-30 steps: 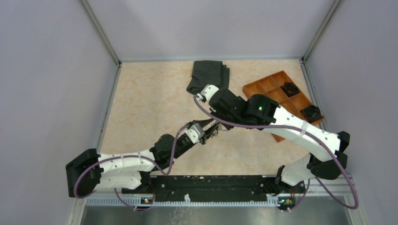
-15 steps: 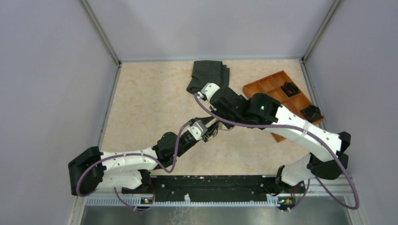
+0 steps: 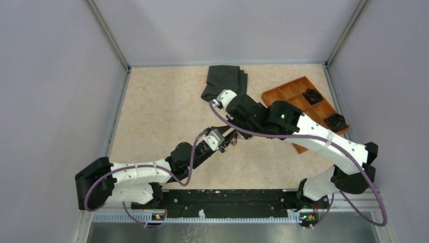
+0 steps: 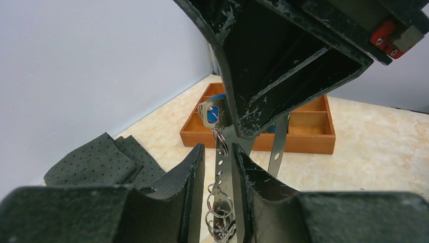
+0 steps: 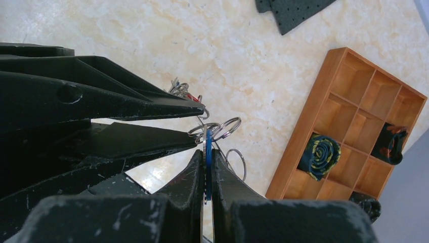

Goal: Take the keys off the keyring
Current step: Remove the key from the keyring.

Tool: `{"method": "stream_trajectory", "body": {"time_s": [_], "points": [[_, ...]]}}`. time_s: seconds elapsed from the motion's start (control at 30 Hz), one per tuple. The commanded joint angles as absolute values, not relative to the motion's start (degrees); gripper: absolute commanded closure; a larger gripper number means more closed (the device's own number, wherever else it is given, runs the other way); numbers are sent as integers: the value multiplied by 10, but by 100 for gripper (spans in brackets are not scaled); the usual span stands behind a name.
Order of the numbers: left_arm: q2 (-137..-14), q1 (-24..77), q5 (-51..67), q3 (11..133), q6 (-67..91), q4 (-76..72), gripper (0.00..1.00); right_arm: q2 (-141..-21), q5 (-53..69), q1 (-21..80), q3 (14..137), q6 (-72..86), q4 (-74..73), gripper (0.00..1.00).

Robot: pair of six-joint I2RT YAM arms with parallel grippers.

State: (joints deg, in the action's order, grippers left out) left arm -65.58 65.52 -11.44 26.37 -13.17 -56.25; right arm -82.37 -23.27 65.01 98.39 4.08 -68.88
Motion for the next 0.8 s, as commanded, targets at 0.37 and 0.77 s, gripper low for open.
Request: {"method": "stream_trajectory", "body": {"time_s": [0.37,0.77], "points": [[-662,657,-117,283,-131,-615,71,-818,-235,654,1009,43,-679,100],[-671,657,-121,287,-136,-624,75,-820,-232,655,1009,43,-680,100]]}}
